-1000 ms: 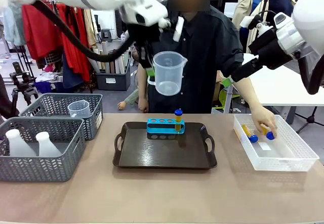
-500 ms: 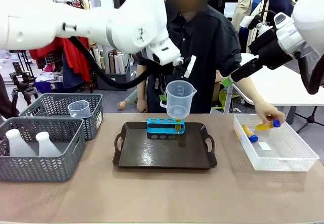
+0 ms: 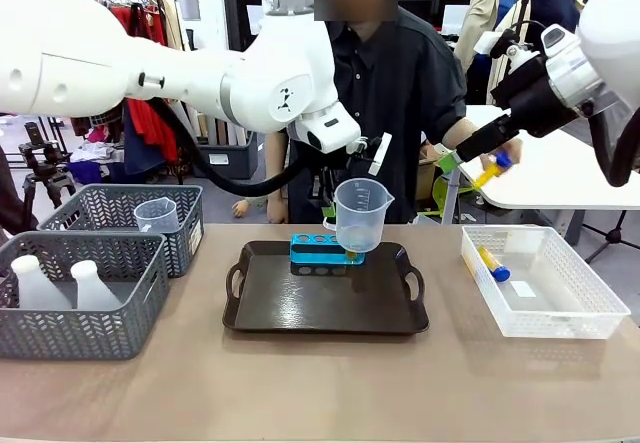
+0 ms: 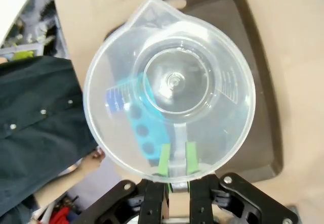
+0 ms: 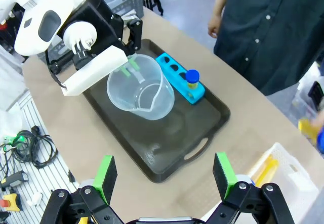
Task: Prepare the laboratory tools.
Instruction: Pick up one Large Measuring Cup and place it on the Handle tray.
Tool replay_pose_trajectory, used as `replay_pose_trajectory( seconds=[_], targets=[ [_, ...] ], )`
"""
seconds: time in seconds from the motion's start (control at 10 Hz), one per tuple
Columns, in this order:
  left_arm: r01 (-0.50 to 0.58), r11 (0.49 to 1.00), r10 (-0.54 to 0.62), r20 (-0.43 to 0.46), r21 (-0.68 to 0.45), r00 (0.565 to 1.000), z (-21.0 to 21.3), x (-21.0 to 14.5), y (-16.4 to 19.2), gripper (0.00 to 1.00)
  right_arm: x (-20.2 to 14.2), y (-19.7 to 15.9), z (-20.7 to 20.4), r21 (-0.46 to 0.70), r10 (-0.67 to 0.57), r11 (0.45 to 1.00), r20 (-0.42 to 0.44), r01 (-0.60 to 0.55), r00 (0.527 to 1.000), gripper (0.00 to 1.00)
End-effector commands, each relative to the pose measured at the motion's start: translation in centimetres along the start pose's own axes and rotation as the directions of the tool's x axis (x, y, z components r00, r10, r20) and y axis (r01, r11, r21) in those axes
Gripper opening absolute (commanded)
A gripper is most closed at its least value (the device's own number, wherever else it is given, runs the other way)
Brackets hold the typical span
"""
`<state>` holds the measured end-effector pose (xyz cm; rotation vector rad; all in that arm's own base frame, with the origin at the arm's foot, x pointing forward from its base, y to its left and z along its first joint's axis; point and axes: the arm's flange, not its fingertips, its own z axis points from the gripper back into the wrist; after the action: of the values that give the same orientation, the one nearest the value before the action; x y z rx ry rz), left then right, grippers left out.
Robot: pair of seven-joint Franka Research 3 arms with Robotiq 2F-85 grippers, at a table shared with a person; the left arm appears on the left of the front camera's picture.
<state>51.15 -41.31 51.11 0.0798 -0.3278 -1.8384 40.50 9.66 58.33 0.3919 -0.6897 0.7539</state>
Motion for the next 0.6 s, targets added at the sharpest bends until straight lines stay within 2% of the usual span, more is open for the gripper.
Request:
replay_pose_trajectory(
  seconds=[0.0,0.3,0.5],
  targets=[
    [0.004,1.0,-0.004,-0.01,-0.006,1.0,-0.8,-0.2,0.0,0.0,0.0,0.0,0.1,0.011,-0.004,1.0,0.008,0.004,1.0,1.0],
    [0.002,1.0,-0.002,-0.004,-0.01,1.0,-0.8,-0.1,0.0,0.0,0.0,0.0,0.1,0.011,-0.004,1.0,0.008,0.004,1.0,1.0],
    [-0.019,0.998,0.019,0.01,-0.059,1.0,-4.5,-0.4,0.6,0.0,0.0,0.0,0.1,0.011,-0.004,1.0,0.008,0.004,1.0,1.0]
  ],
)
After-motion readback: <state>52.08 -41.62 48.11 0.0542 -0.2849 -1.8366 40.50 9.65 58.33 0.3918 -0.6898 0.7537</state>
